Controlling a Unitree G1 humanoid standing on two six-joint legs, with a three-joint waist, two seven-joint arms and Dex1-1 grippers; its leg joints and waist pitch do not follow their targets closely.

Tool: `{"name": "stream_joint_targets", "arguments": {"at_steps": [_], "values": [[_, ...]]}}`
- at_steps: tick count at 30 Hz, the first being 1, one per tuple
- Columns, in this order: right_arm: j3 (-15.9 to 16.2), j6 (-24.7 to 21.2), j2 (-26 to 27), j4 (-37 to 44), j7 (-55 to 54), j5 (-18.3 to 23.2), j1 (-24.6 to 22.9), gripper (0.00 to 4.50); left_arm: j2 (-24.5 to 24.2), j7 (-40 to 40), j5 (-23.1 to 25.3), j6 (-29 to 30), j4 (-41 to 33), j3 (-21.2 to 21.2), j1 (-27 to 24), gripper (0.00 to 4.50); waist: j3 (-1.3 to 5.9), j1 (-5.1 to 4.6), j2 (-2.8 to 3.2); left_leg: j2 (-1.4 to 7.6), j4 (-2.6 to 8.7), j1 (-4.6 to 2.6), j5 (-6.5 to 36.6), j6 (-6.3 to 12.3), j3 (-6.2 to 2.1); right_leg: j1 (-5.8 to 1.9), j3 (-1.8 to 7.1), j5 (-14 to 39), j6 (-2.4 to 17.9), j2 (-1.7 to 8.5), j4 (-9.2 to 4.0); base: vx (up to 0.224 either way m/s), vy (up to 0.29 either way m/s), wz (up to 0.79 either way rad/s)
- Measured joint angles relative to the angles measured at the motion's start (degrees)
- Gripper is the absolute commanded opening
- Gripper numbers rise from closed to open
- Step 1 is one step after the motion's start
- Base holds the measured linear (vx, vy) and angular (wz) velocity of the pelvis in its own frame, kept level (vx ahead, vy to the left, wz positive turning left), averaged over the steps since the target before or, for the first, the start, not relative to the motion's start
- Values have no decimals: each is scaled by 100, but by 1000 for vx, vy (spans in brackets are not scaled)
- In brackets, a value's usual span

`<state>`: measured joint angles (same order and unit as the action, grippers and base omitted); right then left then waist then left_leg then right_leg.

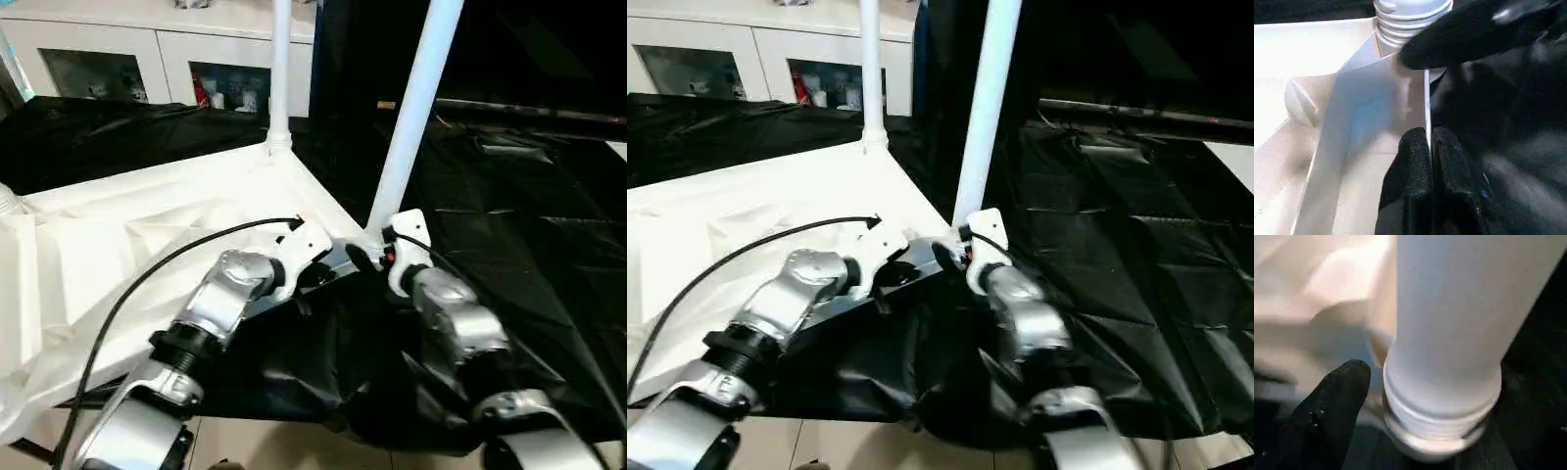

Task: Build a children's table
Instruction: Rotate leg to tighten

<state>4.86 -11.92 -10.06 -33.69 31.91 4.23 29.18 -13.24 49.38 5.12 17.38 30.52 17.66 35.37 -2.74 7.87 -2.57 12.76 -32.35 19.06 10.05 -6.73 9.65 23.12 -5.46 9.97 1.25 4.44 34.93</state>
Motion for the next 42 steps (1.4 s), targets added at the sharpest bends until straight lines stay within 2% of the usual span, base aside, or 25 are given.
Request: {"name": "stream_joint_targets", "arguments": {"at_steps": [3, 9, 13, 20, 22, 34, 38, 42], "values": [[328, -110, -519, 441, 950, 23, -181, 400, -330, 541, -122, -170, -218, 3, -155, 0, -3, 2, 7, 1, 4, 2, 0, 0, 1, 2, 0, 6, 1, -1, 0, 0, 0, 0], [643, -167, -917, 862, 1957, 92, -272, 400, -850, 1516, -428, -231, -705, 25, -467, 0, -11, 10, 12, 2, 6, 5, 1, 0, 4, 8, 0, 9, 4, -1, 1, 0, 0, 0], [695, -279, -1131, 1200, 2395, 225, -351, 400, -1089, 1910, -574, -231, -948, 41, -621, 0, -16, 19, 2, 3, 6, 5, 1, 0, 4, 8, 0, 9, 4, -1, 2, 0, 0, 0], [798, -364, -1225, 1340, 2703, 267, -445, 400, -1229, 2069, -622, -215, -1153, 41, -766, 0, -23, 24, -10, 3, 1, 5, 0, 0, 4, 7, 0, 9, 5, -1, 3, 0, 0, 0], [804, -388, -1219, 1340, 2729, 286, -454, 367, -1255, 2081, -644, -193, -1191, 40, -788, 0, -23, 25, -10, 3, 2, 7, 0, 0, 4, 7, 0, 9, 4, -1, 2, 0, 0, 0], [761, -518, -1116, 1462, 2679, 322, -550, 284, -1267, 2079, -650, -135, -1210, 26, -797, 0, -22, 21, -13, 3, 1, 6, 0, 0, 4, 7, 0, 9, 4, -1, 3, 0, 0, 0], [571, -537, -846, 1393, 2211, 339, -649, 278, -1139, 1775, -543, -143, -1119, 10, -759, 0, -20, 15, -16, 2, -7, 0, 0, 0, 4, 1, 1, 7, 6, -1, 4, 0, 0, 0], [84, -630, -177, 941, 706, 199, -515, 276, -507, 757, -193, -103, -497, 4, -363, 0, -9, 13, -24, 0, -13, -8, 0, 0, 2, -9, 2, 7, 5, 0, 3, 0, 0, 0]]}}
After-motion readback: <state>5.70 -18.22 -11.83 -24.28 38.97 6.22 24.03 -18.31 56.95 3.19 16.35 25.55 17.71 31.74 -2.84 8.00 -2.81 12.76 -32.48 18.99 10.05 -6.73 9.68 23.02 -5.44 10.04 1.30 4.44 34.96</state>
